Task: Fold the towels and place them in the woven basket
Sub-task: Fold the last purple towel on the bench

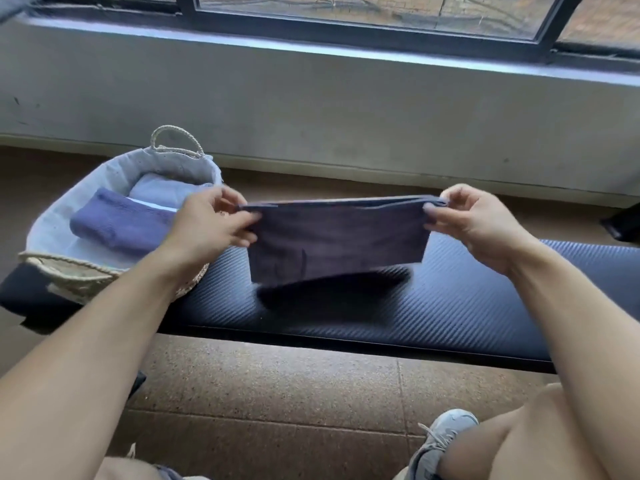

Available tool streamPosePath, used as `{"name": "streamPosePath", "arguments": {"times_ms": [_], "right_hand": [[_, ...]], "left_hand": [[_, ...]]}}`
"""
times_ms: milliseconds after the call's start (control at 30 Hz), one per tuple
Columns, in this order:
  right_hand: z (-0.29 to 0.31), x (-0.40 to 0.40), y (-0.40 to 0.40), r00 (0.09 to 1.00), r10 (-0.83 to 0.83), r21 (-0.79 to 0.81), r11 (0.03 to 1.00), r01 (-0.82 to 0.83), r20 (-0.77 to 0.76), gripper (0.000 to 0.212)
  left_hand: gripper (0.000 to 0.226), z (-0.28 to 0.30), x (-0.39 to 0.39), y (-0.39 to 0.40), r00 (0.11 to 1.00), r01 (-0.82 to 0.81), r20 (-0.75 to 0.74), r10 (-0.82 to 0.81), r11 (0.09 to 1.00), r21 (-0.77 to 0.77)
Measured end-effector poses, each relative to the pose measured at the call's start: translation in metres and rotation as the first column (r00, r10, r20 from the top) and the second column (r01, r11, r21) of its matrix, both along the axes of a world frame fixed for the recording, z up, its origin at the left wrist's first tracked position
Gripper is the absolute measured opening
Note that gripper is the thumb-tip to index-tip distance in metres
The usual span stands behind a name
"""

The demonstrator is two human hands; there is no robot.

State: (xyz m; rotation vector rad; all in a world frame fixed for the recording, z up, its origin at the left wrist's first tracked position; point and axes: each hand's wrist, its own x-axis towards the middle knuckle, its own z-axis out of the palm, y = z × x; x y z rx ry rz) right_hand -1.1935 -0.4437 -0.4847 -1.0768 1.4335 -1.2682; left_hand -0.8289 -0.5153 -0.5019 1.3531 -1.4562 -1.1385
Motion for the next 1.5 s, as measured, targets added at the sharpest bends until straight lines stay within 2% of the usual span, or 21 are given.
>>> {"name": "streamPosePath", "arguments": {"times_ms": [67, 133, 200, 267, 300, 367, 433, 467, 567, 667, 733, 833, 900, 933, 1000, 1067, 1200, 1267, 1333, 1433, 1500], "right_hand": [[0.002, -0.003, -0.003, 1.0, -0.031, -0.176, 0.984, 0.03, 0.0, 0.028], [0.003, -0.005, -0.001, 0.998, -0.033, -0.251, 0.968, 0.018, -0.057, 0.031], [-0.001, -0.008, 0.006, 0.988, 0.008, -0.222, 0.974, -0.043, -0.157, 0.032], [-0.013, -0.012, 0.015, 0.937, 0.066, -0.108, 0.988, -0.109, -0.344, 0.029], [-0.02, -0.015, 0.019, 0.874, 0.105, -0.02, 0.991, -0.13, -0.475, 0.028], [-0.034, -0.018, 0.027, 0.651, 0.256, 0.22, 0.966, -0.138, -0.715, 0.027], [-0.042, -0.015, 0.033, 0.421, 0.467, 0.451, 0.881, -0.144, -0.778, 0.026], [-0.043, -0.01, 0.035, 0.346, 0.524, 0.507, 0.85, -0.147, -0.778, 0.025], [-0.041, 0.003, 0.039, 0.229, 0.538, 0.516, 0.843, -0.153, -0.811, 0.023], [-0.035, 0.01, 0.041, 0.1, 0.562, 0.559, 0.827, -0.056, -0.821, 0.015], [-0.029, 0.012, 0.042, 0.054, 0.585, 0.587, 0.809, 0.02, -0.809, 0.015], [-0.028, 0.021, 0.034, 0.105, 0.46, 0.469, 0.879, 0.083, -0.882, 0.018], [-0.033, 0.028, 0.022, 0.244, 0.3, 0.332, 0.938, 0.101, -0.922, 0.005], [-0.036, 0.03, 0.015, 0.338, 0.241, 0.295, 0.948, 0.118, -0.91, 0.008], [-0.045, 0.029, 0.002, 0.479, 0.174, 0.294, 0.937, 0.188, -0.86, 0.024], [-0.052, 0.023, -0.008, 0.551, 0.117, 0.307, 0.914, 0.266, -0.826, 0.038], [-0.065, 0.017, -0.017, 0.752, -0.003, 0.359, 0.877, 0.318, -0.659, 0.064], [-0.07, 0.018, -0.02, 0.784, 0.005, 0.401, 0.862, 0.311, -0.62, 0.071], [-0.073, 0.019, -0.024, 0.788, -0.009, 0.379, 0.873, 0.306, -0.616, 0.066], [-0.075, 0.02, -0.028, 0.776, -0.031, 0.341, 0.887, 0.312, -0.63, 0.036], [-0.079, 0.018, -0.03, 0.779, -0.023, 0.349, 0.885, 0.307, -0.626, 0.027]], "left_hand": [[0.026, 0.006, 0.001, -0.004, 0.999, -0.038, -0.032, 0.033, 0.984, -0.174], [0.027, 0.007, 0.003, -0.003, 0.999, -0.049, 0.001, 0.051, 0.958, -0.284], [0.031, 0.0, 0.006, 0.005, 0.997, -0.029, 0.058, 0.049, 0.952, -0.304], [0.032, -0.014, 0.011, 0.014, 0.978, 0.05, 0.208, 0.007, 0.963, -0.265], [0.033, -0.024, 0.014, 0.019, 0.949, 0.11, 0.314, -0.034, 0.967, -0.229], [0.035, -0.043, 0.021, 0.028, 0.85, 0.238, 0.509, -0.135, 0.961, -0.143], [0.035, -0.057, 0.026, 0.039, 0.755, 0.338, 0.618, -0.219, 0.938, -0.081], [0.033, -0.061, 0.027, 0.044, 0.718, 0.375, 0.652, -0.245, 0.925, -0.065], [0.031, -0.065, 0.032, 0.048, 0.661, 0.413, 0.703, -0.263, 0.909, -0.048], [0.034, -0.063, 0.04, 0.046, 0.595, 0.422, 0.749, -0.292, 0.906, 0.018], [0.04, -0.059, 0.039, 0.044, 0.591, 0.415, 0.75, -0.298, 0.909, 0.034], [0.037, -0.056, 0.027, 0.04, 0.658, 0.376, 0.727, -0.195, 0.922, -0.092], [0.024, -0.057, 0.016, 0.034, 0.68, 0.379, 0.717, -0.151, 0.91, -0.168], [0.02, -0.059, 0.011, 0.031, 0.68, 0.388, 0.719, -0.145, 0.903, -0.185], [0.032, -0.065, 0.0, 0.026, 0.66, 0.425, 0.732, -0.168, 0.887, -0.18], [0.052, -0.07, -0.013, 0.023, 0.625, 0.475, 0.746, -0.229, 0.87, -0.132], [0.088, -0.084, -0.031, 0.019, 0.451, 0.491, 0.83, -0.327, 0.868, 0.075], [0.096, -0.087, -0.035, 0.021, 0.368, 0.485, 0.858, -0.358, 0.862, 0.152], [0.105, -0.089, -0.037, 0.022, 0.337, 0.478, 0.867, -0.367, 0.86, 0.178], [0.116, -0.09, -0.036, 0.021, 0.312, 0.487, 0.871, -0.379, 0.851, 0.196], [0.121, -0.091, -0.034, 0.02, 0.307, 0.495, 0.869, -0.388, 0.845, 0.202]]}}
